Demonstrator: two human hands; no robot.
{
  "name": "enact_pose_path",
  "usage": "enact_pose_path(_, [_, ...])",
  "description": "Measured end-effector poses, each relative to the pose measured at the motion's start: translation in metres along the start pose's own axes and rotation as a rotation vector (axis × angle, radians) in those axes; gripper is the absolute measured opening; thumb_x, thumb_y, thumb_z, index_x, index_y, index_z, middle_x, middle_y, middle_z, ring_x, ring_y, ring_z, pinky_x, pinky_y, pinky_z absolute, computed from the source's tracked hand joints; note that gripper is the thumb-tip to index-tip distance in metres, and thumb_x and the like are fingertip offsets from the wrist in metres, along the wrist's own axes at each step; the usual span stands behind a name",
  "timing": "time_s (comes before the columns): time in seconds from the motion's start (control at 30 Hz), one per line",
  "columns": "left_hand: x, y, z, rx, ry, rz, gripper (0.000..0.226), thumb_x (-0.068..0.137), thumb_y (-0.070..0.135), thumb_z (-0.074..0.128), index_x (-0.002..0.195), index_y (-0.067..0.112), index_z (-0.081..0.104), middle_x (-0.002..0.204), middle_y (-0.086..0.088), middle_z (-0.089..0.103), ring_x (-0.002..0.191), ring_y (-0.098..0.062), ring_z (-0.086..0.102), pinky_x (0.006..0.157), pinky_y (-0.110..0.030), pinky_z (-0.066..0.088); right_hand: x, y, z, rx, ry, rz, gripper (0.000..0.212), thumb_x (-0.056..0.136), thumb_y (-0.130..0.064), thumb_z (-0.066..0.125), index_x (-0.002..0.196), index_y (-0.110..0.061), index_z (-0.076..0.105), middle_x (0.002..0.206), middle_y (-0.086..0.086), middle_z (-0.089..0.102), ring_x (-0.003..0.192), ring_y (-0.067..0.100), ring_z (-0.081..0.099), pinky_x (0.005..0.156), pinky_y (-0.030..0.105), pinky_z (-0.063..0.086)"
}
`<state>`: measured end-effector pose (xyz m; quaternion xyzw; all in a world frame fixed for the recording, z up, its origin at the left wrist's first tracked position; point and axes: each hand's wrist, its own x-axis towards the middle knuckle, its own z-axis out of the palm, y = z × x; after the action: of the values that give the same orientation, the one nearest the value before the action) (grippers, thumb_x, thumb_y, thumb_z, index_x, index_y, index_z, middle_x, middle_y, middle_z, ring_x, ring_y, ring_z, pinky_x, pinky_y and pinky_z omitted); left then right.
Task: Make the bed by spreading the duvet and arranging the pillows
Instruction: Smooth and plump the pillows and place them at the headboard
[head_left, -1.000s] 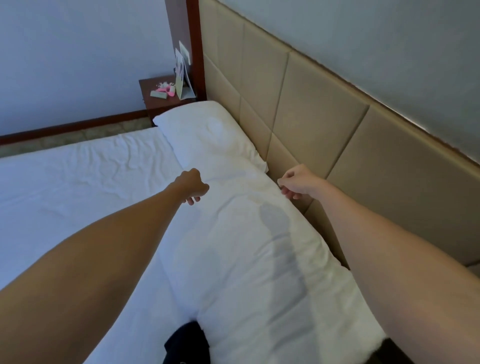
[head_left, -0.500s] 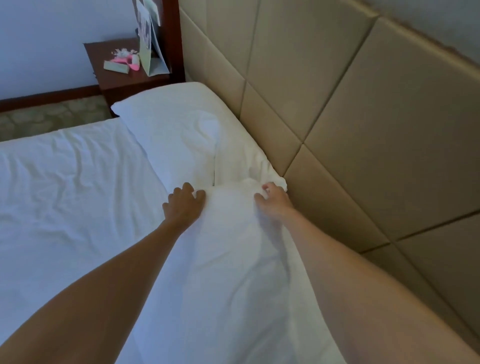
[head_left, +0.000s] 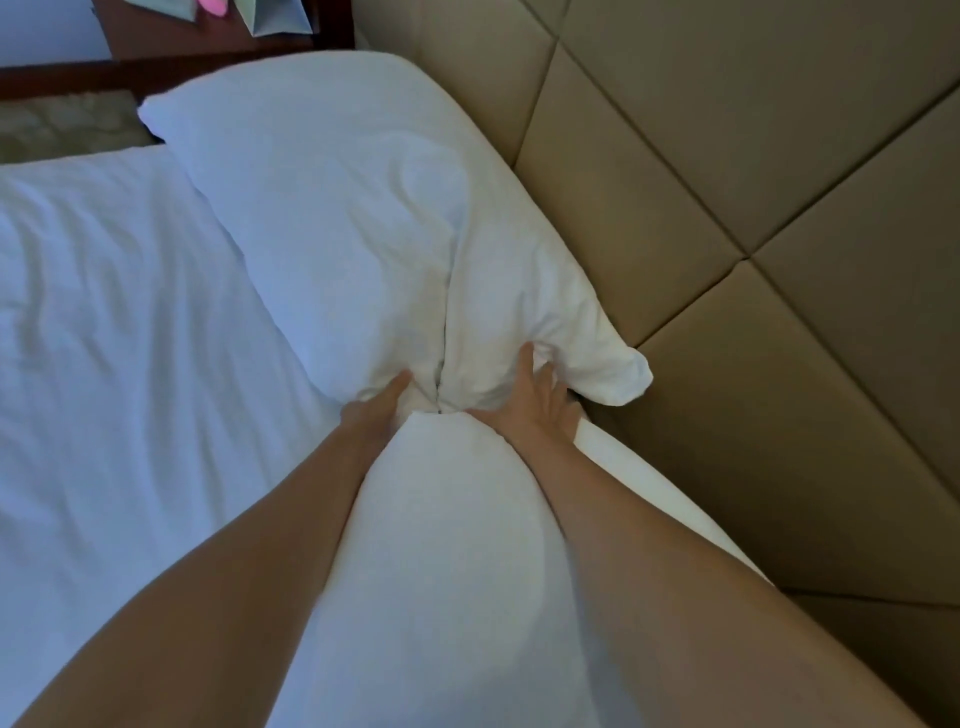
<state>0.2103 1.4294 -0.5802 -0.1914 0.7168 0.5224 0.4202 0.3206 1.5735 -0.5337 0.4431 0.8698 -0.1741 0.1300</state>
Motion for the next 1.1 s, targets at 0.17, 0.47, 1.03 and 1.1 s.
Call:
enact_pose_path(0.17, [-0.005, 0.012, 0.003, -0.335, 0.011, 0.032, 0.066, 0.094, 0.05, 0.053, 0.137, 0.001, 0.045, 0.13, -0.011, 0.056, 0.116, -0.028, 0.057, 0.091, -0.033, 0.048, 0.003, -0.009, 0.001, 0.088, -0.017, 0.01, 0.139, 0.051, -0.08, 0.071, 0.151, -0.035, -0.014, 0.163, 0.013, 0.009, 0.141, 0.036, 0.033, 0.111, 0.053, 0.031])
enact_pose_path(0.47, [-0.099, 0.088, -0.031, -0.938, -0.381, 0.152, 0.044, 0.104, 0.034, 0.038, 0.134, 0.005, 0.053, 0.126, -0.016, 0.064, 0.113, -0.031, 0.062, 0.098, -0.044, 0.049, -0.028, -0.08, -0.088, 0.945, -0.107, 0.16, 0.116, 0.049, -0.066, 0.08, 0.142, -0.062, 0.013, 0.157, 0.004, 0.02, 0.126, 0.033, 0.049, 0.095, 0.044, 0.05])
enact_pose_path(1.03, [-0.468, 0.216, -0.032, -0.499, -0.611, 0.638, 0.041, 0.106, 0.033, 0.032, 0.11, 0.002, 0.059, 0.109, -0.018, 0.066, 0.104, -0.029, 0.061, 0.09, -0.04, 0.05, -0.224, -0.026, -0.335, 2.182, -0.432, 0.14, 0.041, 0.106, -0.014, 0.033, 0.143, -0.003, 0.044, 0.145, 0.013, 0.05, 0.138, 0.027, 0.041, 0.103, 0.036, 0.039])
enact_pose_path(1.1, [-0.516, 0.211, -0.029, -0.484, -0.623, 0.697, 0.036, 0.106, 0.023, 0.031, 0.091, 0.005, 0.059, 0.087, -0.013, 0.068, 0.09, -0.024, 0.062, 0.087, -0.038, 0.049, -0.256, -0.008, -0.36, 2.17, -0.369, 0.082, 0.043, 0.106, -0.011, 0.032, 0.148, -0.003, 0.039, 0.149, 0.016, 0.045, 0.139, 0.03, 0.04, 0.11, 0.039, 0.037])
